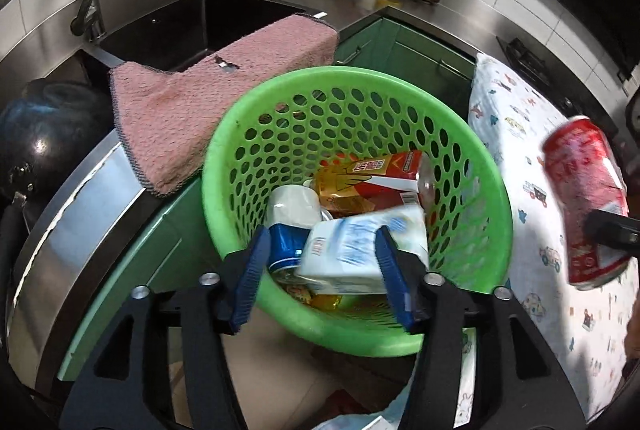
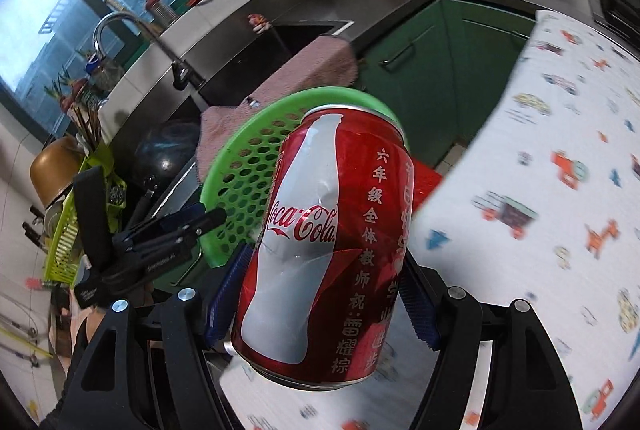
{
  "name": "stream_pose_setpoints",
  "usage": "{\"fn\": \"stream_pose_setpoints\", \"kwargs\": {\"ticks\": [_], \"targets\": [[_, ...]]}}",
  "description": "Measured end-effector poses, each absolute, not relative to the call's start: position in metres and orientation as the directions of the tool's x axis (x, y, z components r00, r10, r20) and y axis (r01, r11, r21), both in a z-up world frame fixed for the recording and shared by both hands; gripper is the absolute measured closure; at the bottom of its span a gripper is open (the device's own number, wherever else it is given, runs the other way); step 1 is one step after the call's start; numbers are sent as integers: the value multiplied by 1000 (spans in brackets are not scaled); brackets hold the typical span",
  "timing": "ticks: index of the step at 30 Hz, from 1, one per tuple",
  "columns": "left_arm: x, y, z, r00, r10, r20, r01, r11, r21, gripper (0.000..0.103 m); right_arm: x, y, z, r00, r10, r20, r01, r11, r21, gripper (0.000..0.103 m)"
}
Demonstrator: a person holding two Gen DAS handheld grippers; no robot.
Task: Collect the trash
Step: 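Open the right tool over the basket to drop the red Coca-Cola can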
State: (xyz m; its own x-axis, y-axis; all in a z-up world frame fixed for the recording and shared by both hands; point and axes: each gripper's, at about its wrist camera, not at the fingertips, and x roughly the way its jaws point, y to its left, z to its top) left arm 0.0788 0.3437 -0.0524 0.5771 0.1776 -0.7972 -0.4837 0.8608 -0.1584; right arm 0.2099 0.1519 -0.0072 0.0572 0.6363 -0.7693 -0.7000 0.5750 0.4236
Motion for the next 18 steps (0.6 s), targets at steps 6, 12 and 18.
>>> {"fn": "stream_pose_setpoints", "kwargs": {"ticks": [6, 12, 18], "targets": [[58, 342, -43, 599, 203, -775, -499, 851, -162, 26, 206, 188, -17, 58, 625, -778, -725, 562, 398, 34], [42, 337, -33, 607, 251, -754, -511, 850, -128, 17, 203, 218, -29, 43, 612, -789, -736, 553, 389, 35], [26, 337, -25, 611, 292, -736, -531, 841, -106, 12, 201, 231, -32, 47, 605, -795, -744, 552, 377, 34]]}}
